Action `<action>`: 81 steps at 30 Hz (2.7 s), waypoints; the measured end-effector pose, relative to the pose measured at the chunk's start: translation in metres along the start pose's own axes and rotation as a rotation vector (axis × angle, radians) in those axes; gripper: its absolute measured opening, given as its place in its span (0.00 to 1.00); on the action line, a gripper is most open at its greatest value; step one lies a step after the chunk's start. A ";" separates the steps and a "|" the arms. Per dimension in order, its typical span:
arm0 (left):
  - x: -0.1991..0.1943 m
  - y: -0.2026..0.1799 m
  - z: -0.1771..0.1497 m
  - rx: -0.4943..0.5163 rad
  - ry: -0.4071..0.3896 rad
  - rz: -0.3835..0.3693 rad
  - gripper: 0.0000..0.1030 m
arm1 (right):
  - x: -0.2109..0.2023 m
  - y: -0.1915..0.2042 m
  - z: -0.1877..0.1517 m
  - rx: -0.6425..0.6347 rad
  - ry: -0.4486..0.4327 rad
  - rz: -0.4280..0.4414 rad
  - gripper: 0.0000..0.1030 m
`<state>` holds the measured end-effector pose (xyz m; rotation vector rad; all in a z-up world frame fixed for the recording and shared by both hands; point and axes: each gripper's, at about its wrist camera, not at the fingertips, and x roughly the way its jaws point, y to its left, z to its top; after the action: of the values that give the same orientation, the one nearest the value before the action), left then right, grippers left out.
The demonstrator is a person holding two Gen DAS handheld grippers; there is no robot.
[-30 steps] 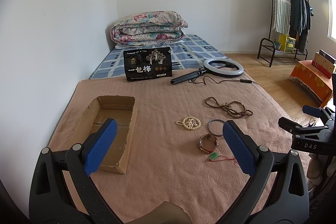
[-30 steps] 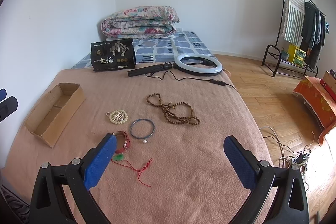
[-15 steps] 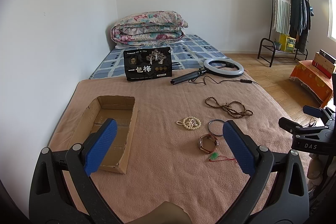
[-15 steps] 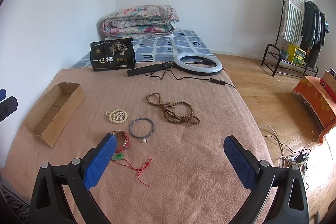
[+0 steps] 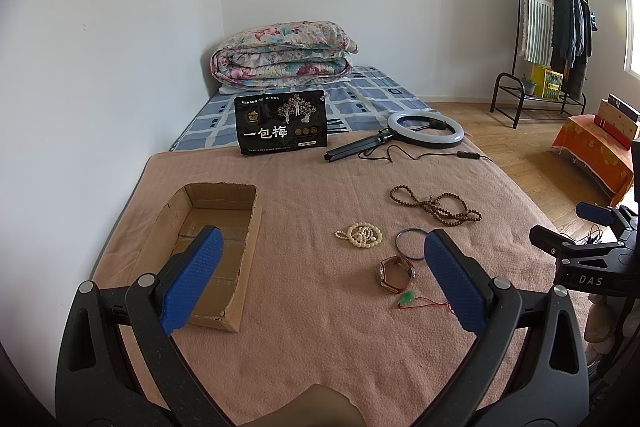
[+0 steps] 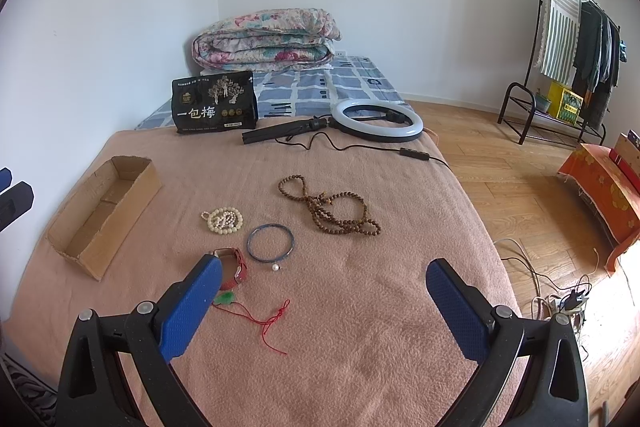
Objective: Organize jewelry
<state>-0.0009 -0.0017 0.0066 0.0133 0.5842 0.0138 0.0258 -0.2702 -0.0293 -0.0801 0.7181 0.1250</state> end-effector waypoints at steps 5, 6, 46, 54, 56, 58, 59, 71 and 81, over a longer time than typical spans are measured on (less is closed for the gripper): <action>0.001 0.000 -0.001 0.001 -0.001 0.001 1.00 | 0.000 0.000 0.001 0.001 0.001 0.000 1.00; 0.001 0.000 -0.001 0.001 -0.001 0.000 1.00 | 0.000 0.000 0.001 0.001 0.001 0.000 1.00; 0.024 -0.006 -0.013 0.002 0.034 0.004 1.00 | 0.013 -0.002 0.008 0.019 0.045 0.001 1.00; 0.045 -0.004 -0.012 -0.003 0.074 0.009 1.00 | 0.022 -0.005 0.013 0.029 0.073 0.012 1.00; 0.048 -0.005 -0.012 -0.004 0.083 0.009 1.00 | 0.024 -0.007 0.015 0.037 0.079 0.015 1.00; 0.052 -0.004 -0.012 -0.007 0.095 0.008 1.00 | 0.025 -0.009 0.016 0.041 0.077 0.011 1.00; 0.056 -0.004 -0.011 -0.008 0.103 0.005 1.00 | 0.026 -0.010 0.017 0.042 0.076 0.006 1.00; 0.084 -0.006 -0.016 0.007 0.189 -0.016 0.94 | 0.036 -0.016 0.025 0.014 0.042 0.024 1.00; 0.100 -0.014 -0.018 0.003 0.251 -0.066 0.94 | 0.060 -0.020 0.041 -0.023 0.064 0.048 1.00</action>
<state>0.0724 -0.0136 -0.0641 -0.0052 0.8357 -0.0500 0.1005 -0.2798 -0.0377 -0.0889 0.7824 0.1770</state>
